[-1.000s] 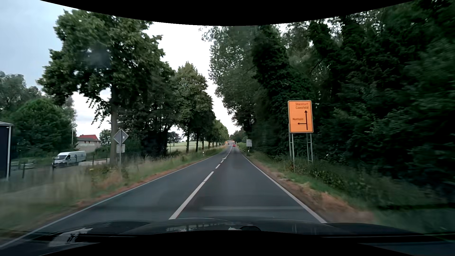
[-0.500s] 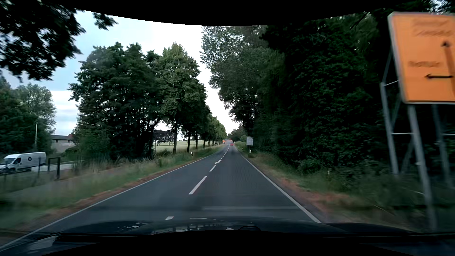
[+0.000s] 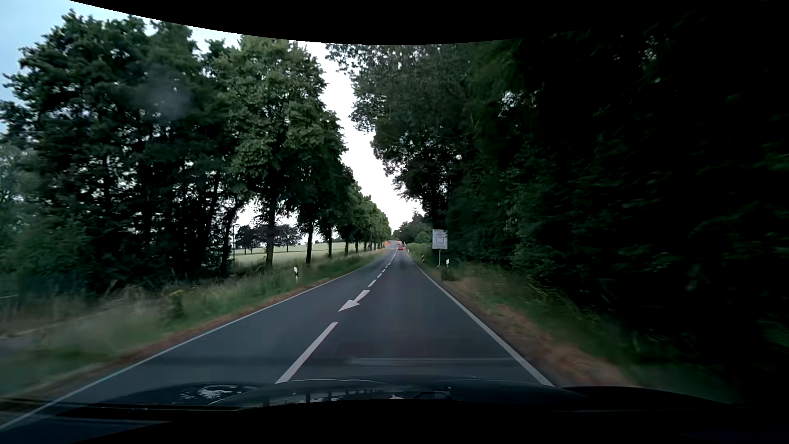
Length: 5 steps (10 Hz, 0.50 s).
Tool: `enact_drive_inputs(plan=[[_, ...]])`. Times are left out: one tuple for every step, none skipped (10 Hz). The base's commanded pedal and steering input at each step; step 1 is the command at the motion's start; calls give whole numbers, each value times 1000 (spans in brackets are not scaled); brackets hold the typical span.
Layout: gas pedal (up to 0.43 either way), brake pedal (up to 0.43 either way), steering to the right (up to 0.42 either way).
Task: Follow the waypoints while adhering to traffic rules and regulations
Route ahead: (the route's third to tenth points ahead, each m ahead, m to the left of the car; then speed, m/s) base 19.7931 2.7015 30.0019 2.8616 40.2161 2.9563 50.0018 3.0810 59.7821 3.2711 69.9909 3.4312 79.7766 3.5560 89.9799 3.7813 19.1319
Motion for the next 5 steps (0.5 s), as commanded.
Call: enact_drive_inputs(plan=[[551, 0, -9], [551, 0, -12], [559, 0, -12], [579, 0, -12], [591, 0, -10]])
